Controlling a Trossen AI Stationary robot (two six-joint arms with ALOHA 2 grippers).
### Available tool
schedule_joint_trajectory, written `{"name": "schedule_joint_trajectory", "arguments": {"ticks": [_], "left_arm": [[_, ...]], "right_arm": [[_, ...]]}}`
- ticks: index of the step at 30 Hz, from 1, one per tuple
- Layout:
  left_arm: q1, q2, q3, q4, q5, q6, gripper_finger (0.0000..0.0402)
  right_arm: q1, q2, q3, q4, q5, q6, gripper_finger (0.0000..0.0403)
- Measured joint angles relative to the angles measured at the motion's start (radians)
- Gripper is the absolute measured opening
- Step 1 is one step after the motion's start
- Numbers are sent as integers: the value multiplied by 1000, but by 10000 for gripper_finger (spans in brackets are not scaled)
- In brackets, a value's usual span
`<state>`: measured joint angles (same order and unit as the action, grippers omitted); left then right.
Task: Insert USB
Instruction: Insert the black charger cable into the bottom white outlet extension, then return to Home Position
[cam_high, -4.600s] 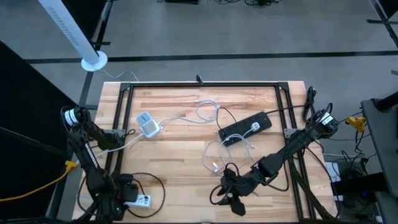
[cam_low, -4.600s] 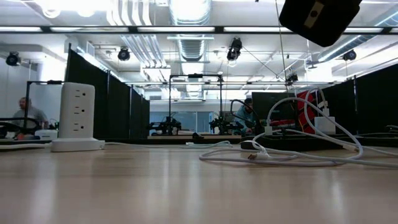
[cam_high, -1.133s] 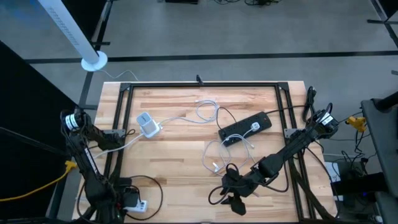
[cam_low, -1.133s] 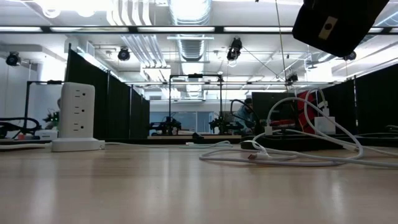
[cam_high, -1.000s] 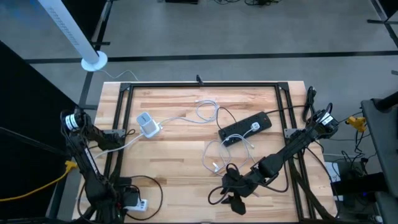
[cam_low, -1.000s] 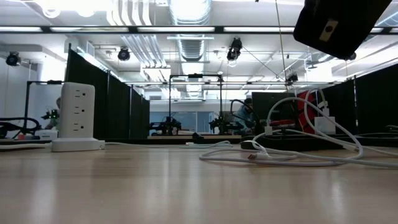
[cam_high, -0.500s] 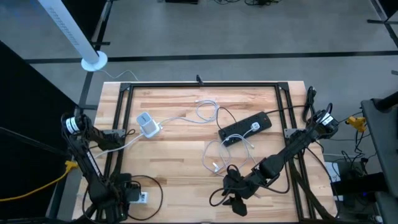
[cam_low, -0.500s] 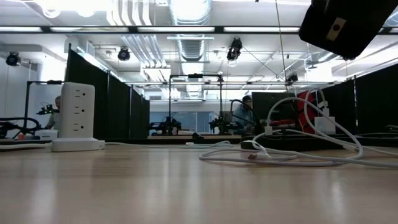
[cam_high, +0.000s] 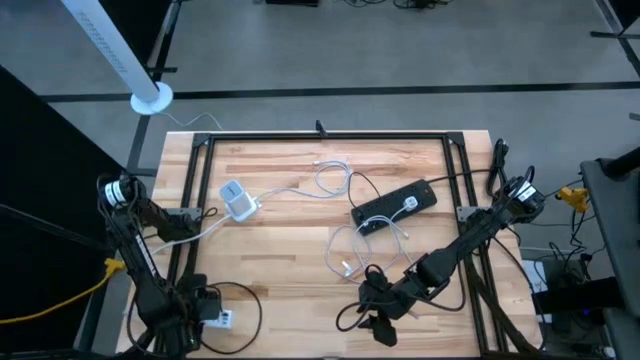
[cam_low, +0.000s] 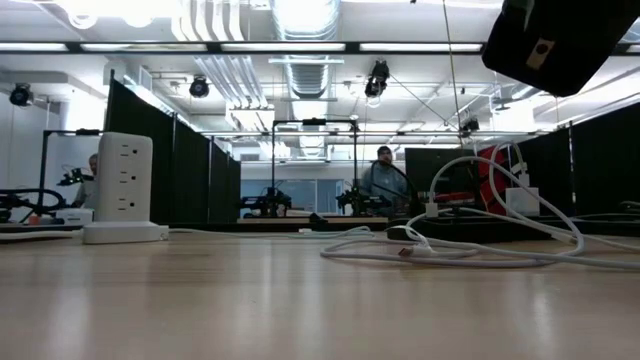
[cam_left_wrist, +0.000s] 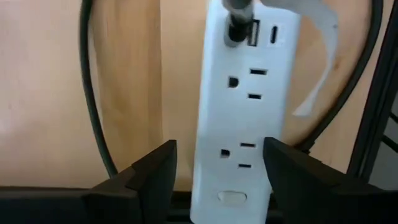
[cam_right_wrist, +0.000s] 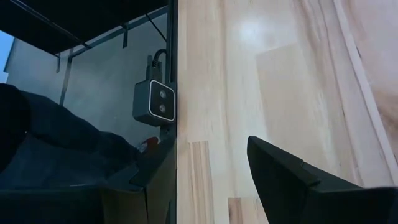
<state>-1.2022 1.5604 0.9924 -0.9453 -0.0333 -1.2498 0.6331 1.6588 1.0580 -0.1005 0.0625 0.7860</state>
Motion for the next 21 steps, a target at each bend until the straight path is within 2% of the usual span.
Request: {"name": "schedule_joint_trajectory", "arguments": {"ticks": [11,21], "left_arm": [[0,-22,75,-38,45,8,206],[0,-25,159,13,53,39,193]], "right_arm": [[1,0,0,-1,43,-19,181],[1,0,0,-2,45,-19,181]]}}
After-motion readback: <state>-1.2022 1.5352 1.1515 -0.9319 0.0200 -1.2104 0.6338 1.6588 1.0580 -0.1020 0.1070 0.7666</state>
